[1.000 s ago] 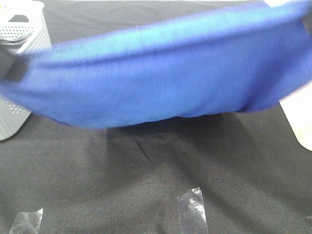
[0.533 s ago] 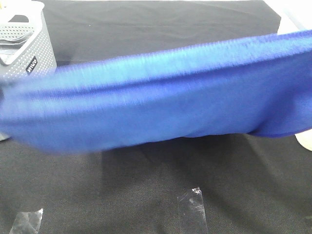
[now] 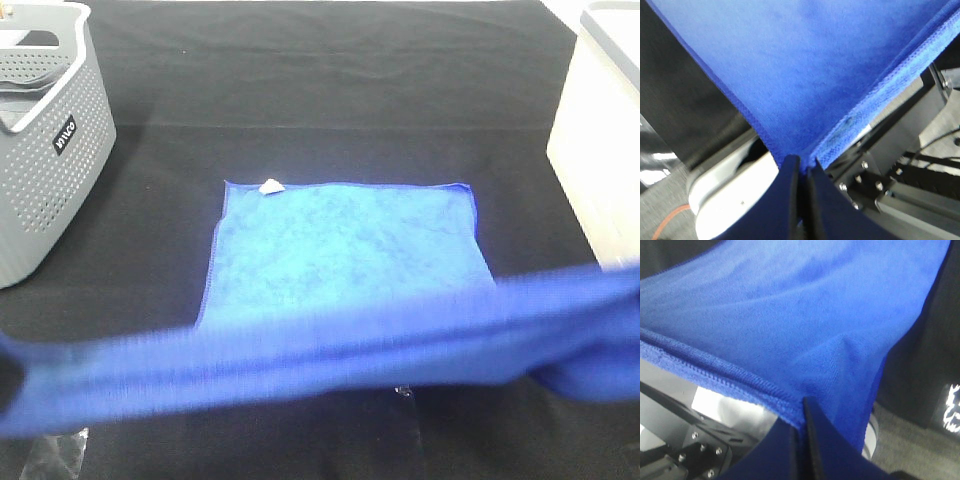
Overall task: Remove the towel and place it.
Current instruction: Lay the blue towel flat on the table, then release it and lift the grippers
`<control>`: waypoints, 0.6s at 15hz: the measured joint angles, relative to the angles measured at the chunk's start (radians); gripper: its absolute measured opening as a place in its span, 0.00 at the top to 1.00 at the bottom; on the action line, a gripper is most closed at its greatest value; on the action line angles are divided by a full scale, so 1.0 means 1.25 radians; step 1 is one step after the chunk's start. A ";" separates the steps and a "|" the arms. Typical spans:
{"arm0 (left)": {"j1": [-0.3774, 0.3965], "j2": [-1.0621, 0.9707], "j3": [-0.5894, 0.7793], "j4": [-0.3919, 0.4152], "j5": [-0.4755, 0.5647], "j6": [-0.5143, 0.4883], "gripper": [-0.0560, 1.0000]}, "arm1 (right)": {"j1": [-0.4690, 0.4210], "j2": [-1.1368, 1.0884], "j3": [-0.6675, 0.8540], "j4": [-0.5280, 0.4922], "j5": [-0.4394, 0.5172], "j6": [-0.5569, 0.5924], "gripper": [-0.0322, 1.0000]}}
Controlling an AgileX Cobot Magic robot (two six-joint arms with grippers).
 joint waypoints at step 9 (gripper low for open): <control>-0.123 -0.016 0.162 -0.063 0.023 -0.056 0.95 | -0.006 -0.064 0.191 0.099 -0.001 0.026 0.97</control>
